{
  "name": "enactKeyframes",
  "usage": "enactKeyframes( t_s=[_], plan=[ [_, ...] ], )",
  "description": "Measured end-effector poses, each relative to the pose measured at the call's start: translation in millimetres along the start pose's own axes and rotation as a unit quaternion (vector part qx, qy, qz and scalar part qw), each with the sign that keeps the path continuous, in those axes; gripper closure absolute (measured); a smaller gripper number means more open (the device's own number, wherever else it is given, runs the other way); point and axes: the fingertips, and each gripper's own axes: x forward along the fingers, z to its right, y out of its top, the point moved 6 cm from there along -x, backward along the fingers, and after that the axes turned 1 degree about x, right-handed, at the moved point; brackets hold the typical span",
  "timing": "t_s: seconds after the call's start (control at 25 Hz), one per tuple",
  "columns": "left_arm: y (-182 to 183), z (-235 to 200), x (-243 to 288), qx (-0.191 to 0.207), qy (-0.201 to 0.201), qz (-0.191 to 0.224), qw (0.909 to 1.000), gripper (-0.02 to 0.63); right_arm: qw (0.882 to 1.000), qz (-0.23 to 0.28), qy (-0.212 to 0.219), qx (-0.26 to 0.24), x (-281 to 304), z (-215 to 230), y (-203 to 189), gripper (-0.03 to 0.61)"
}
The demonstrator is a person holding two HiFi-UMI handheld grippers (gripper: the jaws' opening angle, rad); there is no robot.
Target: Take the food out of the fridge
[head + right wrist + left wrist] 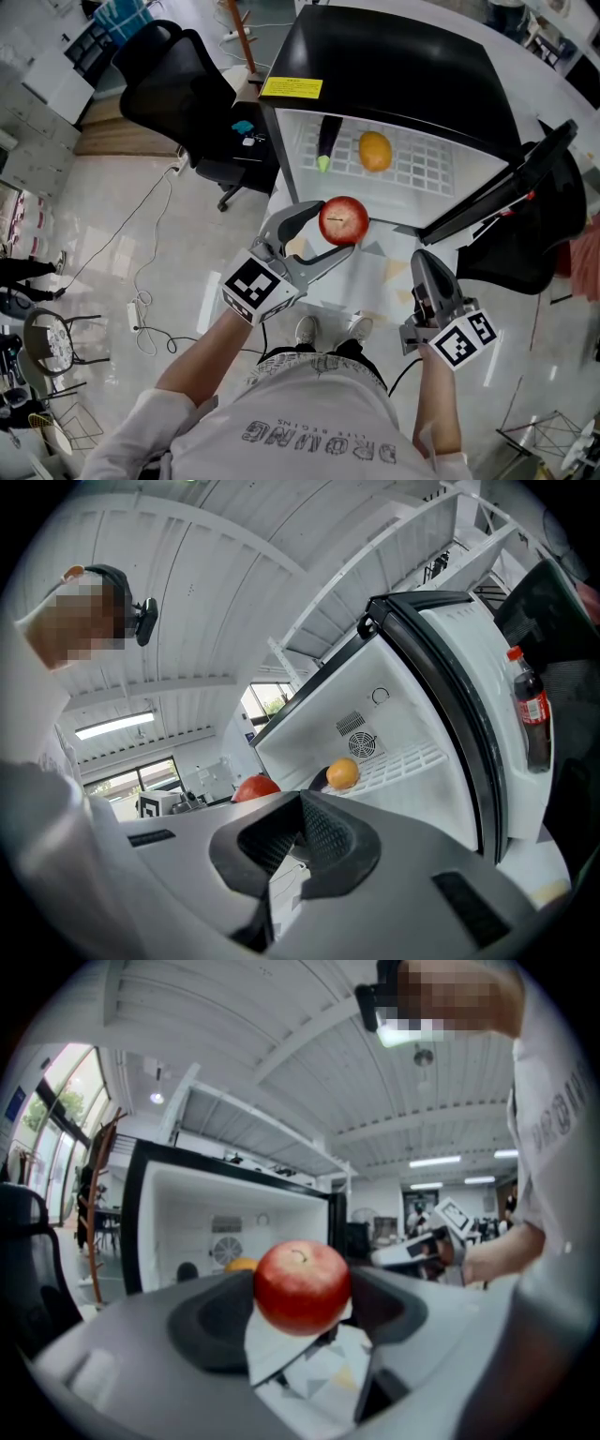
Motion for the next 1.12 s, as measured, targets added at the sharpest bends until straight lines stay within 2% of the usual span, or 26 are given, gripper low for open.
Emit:
enactKeyframes(
  t_s=[1.12],
  plan=[
    [-4.7, 6.4, 7.5, -0.01, 0.004, -0.004, 0.9999, 0.285, 1.0, -0.005, 0.004, 0.005, -1.7, 9.8, 0.0, 0.589]
  ],
)
